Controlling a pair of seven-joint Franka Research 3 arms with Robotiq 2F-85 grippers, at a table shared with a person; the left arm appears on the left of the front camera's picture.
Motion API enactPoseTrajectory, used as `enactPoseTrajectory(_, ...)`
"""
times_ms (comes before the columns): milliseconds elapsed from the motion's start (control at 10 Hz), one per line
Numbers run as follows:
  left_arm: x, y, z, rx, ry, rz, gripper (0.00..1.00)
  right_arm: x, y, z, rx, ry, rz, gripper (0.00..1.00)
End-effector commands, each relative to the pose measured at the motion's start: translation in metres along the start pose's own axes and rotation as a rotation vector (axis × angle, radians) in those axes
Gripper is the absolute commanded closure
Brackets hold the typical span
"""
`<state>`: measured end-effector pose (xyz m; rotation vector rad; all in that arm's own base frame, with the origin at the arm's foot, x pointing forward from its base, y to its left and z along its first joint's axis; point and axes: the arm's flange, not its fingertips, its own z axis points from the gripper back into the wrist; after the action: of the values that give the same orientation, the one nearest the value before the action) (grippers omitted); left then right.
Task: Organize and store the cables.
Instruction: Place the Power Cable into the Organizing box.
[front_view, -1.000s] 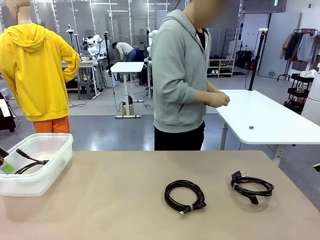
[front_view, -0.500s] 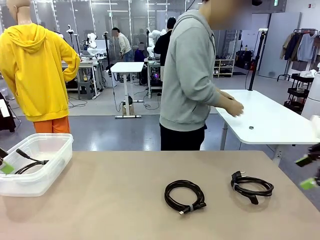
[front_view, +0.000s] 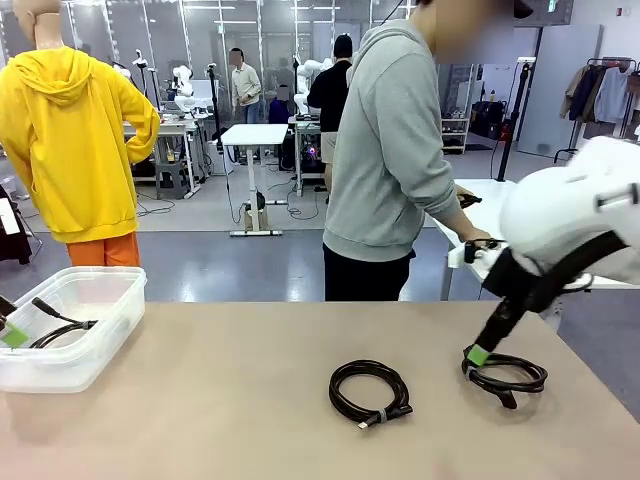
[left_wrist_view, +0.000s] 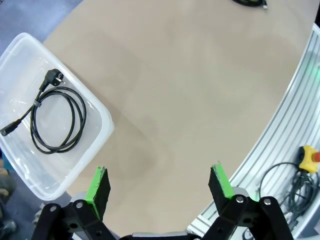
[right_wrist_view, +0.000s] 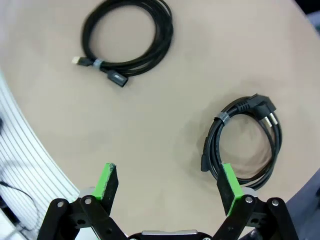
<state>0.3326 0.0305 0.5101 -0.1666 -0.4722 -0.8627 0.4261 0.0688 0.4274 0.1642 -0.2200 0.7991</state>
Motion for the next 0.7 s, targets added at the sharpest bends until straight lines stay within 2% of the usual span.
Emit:
enactPoseTrajectory(0, 0.001, -0.001, 0.002, -0.001, 0.008, 0.007, 0.00, 0.023, -0.017, -0.015, 0.050, 0.061, -0.127, 0.00)
enactPoseTrajectory(100, 0.001, -0.001, 0.002, -0.001, 0.008, 0.007, 0.00, 0.029, -0.026, -0.026, 0.050, 0.065, -0.168, 0.00)
enactPoseTrajectory(200, 0.001, -0.001, 0.002, -0.001, 0.008, 0.007, 0.00, 0.030, -0.023, -0.026, 0.015, 0.120, -0.151, 0.00)
enactPoseTrajectory(300, 0.001, -0.001, 0.002, -0.001, 0.008, 0.007, 0.00, 0.018, -0.015, -0.027, 0.029, 0.057, -0.118, 0.00)
enactPoseTrajectory(600, 0.001, -0.001, 0.002, -0.001, 0.008, 0.007, 0.00, 0.024, -0.022, -0.033, 0.029, 0.075, -0.135, 0.00)
